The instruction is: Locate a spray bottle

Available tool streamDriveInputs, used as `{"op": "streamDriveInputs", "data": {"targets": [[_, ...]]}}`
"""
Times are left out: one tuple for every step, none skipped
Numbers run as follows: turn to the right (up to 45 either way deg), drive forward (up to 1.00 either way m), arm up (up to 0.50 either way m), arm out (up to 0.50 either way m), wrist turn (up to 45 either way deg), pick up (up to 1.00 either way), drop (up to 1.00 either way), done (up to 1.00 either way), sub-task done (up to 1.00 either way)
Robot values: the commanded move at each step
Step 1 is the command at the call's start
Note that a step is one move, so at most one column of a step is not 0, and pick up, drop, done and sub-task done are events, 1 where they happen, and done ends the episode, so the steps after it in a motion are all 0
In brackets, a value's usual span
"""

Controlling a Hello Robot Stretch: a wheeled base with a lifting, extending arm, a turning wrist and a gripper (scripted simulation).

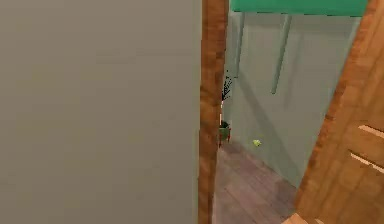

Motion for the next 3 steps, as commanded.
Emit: {"op": "streamDriveInputs", "data": {"targets": [[45.0,0.00,0.00,0.00,0.0,0.00,0.00,0.00,0.00],[15.0,0.00,0.00,0.00,0.0,0.00,0.00,0.00,0.00],[0.0,0.60,0.00,0.00,0.0,0.00,0.00,0.00,0.00]]}}
